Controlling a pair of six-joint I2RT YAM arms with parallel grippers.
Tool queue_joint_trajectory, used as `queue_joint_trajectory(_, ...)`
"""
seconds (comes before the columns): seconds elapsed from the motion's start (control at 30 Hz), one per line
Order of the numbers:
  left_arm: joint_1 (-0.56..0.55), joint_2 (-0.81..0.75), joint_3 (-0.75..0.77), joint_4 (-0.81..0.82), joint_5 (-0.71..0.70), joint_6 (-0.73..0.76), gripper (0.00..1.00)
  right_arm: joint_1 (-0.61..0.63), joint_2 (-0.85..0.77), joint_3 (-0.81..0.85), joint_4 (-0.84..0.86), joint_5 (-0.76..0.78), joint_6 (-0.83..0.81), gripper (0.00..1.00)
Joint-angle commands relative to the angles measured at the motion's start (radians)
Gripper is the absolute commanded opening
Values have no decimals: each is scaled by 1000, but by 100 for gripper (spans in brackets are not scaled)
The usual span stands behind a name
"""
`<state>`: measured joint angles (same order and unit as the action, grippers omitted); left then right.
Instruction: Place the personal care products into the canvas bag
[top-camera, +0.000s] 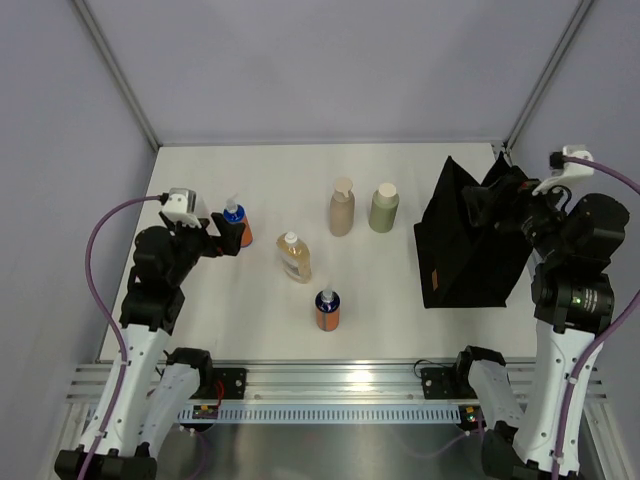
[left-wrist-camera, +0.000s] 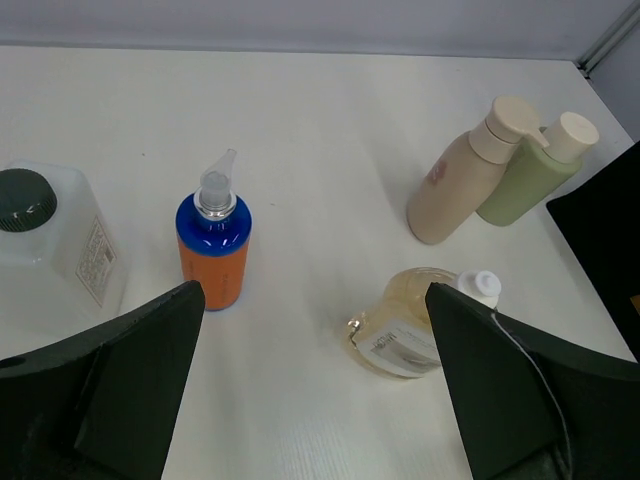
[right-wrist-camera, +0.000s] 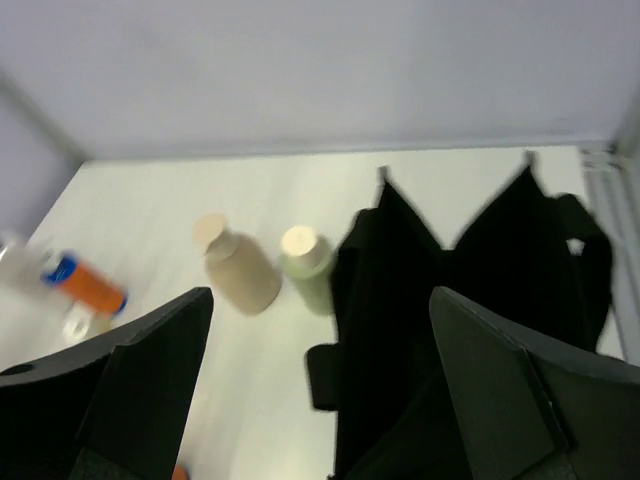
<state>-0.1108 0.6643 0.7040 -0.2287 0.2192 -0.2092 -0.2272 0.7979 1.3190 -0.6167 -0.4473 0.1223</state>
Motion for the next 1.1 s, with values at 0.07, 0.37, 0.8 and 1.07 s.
queue_joint_trajectory(0.07, -15, -9, -1, 61, 48, 17, 99, 110, 133, 123, -200, -660, -452, 100)
queue_joint_trajectory(0.37, -24, -3, -8, -12, 59, 17, 99, 782, 384, 74, -293, -177, -633, 100)
queue_joint_trajectory(0.8, -24, -72, -47, -72, -1, 59, 99, 1109, 566, -131, -15, -87, -620, 100)
queue_joint_trajectory(1.07, -24, -72, -47, -72, 11, 62, 99, 1111, 635, -161, -101, -235, -878, 99)
